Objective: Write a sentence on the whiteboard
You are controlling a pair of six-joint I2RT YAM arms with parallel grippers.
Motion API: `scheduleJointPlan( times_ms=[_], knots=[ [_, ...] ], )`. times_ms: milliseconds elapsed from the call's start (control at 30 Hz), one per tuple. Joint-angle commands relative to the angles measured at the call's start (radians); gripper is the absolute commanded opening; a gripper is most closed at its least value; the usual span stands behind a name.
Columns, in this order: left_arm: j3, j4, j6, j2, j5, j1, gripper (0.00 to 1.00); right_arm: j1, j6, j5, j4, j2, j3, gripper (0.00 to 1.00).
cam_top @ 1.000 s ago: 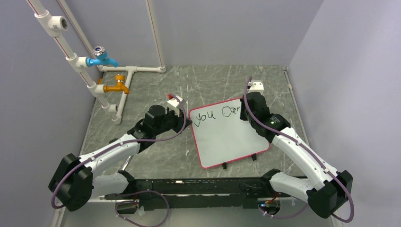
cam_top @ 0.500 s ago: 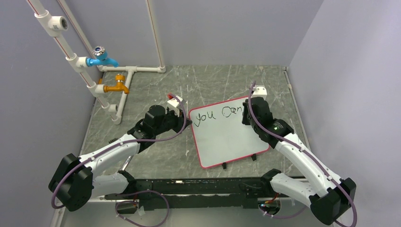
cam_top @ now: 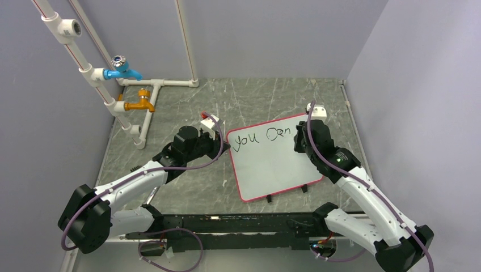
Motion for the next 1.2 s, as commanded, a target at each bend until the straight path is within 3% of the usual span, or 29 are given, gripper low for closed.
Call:
scheduleJointPlan(
  times_ms=[0, 267, 533, 1167],
  knots=[
    [0.044, 0.002, 0.053, -0.037, 0.004, -0.004, 0.00, -0.003, 0.011, 0.016, -0.021, -0.037, 0.063, 0.00],
    [0.056, -0.030, 0.064, -0.040, -0.004, -0.004, 0.06, -0.003, 0.016, 0.014, -0.031, -0.048, 0.072, 0.00],
    [0.059, -0.035, 0.066, -0.035, -0.007, -0.003, 0.25, -0.003, 0.017, 0.013, -0.035, -0.053, 0.072, 0.00],
    [0.093, -0.078, 0.064, -0.066, 0.010, -0.004, 0.41, -0.003, 0.016, 0.016, -0.043, -0.067, 0.072, 0.00]
  ],
)
